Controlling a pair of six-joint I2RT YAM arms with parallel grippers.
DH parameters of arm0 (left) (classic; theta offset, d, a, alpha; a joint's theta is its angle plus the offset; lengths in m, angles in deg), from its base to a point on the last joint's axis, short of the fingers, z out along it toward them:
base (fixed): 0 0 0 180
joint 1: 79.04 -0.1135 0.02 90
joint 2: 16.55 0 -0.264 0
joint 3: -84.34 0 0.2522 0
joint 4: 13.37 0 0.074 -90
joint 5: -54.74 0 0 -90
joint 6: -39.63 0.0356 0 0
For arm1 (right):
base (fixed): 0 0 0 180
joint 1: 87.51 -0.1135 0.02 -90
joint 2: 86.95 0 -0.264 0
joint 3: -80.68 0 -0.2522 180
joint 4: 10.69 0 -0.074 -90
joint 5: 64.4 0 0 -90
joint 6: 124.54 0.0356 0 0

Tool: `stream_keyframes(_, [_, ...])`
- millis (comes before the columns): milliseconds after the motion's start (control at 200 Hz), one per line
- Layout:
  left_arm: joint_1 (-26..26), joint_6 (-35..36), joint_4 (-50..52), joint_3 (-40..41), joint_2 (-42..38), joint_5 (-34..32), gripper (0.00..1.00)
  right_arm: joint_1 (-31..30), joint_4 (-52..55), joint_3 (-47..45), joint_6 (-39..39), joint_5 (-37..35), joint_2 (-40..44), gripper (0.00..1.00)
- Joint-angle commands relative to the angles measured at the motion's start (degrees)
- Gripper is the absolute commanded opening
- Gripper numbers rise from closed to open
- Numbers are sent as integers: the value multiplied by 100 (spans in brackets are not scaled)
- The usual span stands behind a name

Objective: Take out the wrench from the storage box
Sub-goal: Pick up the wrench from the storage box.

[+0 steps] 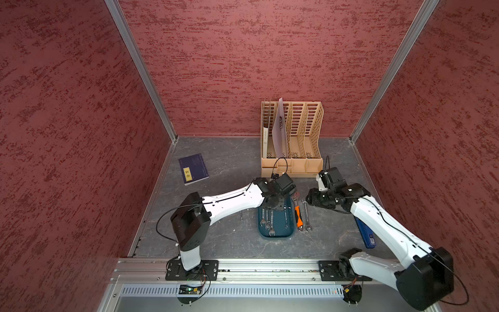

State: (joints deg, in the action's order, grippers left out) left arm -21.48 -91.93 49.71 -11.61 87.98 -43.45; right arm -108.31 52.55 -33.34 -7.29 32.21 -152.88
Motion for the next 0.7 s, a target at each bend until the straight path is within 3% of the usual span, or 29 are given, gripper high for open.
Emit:
stream_keyframes(0, [-2,-66,-34,-182,267,108,39,33,63,-38,62,95,45,52])
stream_keyframes(691, [-228,-321,71,-25,998,219,21,40,-78,-270,26,95,-87,53])
